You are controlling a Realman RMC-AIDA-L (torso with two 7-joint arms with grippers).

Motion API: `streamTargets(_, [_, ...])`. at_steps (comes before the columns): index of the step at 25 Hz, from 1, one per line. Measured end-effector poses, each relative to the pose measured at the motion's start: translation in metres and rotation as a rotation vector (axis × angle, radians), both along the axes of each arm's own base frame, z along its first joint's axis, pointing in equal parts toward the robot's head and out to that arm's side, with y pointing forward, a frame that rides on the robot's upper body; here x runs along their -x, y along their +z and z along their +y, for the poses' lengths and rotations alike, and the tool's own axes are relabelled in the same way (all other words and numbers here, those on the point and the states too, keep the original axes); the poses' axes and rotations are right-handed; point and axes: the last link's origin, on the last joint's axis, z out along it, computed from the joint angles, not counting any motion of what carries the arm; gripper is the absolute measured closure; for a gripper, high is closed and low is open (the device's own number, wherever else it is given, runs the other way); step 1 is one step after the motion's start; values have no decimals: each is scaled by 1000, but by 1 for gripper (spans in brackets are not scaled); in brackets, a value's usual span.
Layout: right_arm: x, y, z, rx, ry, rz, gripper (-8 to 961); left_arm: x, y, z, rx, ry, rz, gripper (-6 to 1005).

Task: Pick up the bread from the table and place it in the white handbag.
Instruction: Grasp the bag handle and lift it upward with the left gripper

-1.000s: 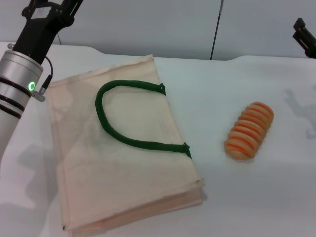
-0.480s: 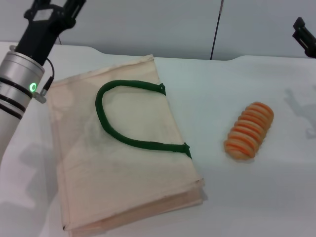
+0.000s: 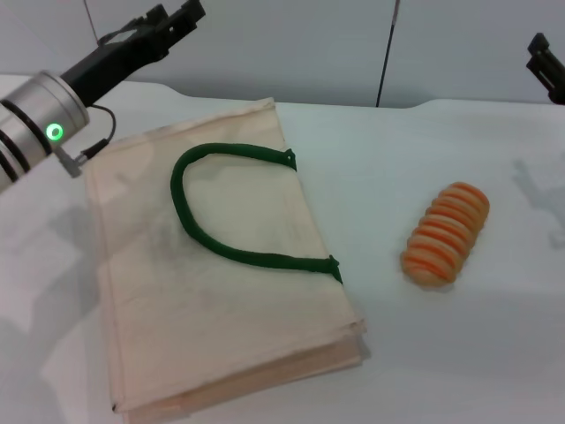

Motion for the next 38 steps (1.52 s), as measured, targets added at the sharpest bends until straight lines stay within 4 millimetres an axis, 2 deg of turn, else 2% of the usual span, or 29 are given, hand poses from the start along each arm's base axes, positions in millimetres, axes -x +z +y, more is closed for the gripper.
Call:
streamTargets(4, [-1, 0, -1, 0, -4, 0, 64, 6, 19, 8, 158, 75, 20, 229])
streamTargets(11, [-3, 1, -2, -1, -7, 0, 64, 4, 33, 12, 407, 153, 154, 229])
streamTargets(15, [-3, 1, -2, -2, -6, -1, 64, 0, 28, 11, 521, 182, 265, 228])
streamTargets(21, [-2, 1, -1, -3, -5, -2, 64, 8, 15, 10, 627, 285, 390, 228])
streamTargets(32, [0, 0, 0, -1, 1, 0, 65, 12, 7, 11, 639, 336, 413, 228])
streamTargets(38, [0, 1, 1, -8, -5, 8, 65, 8, -6, 13, 655, 317, 406, 224])
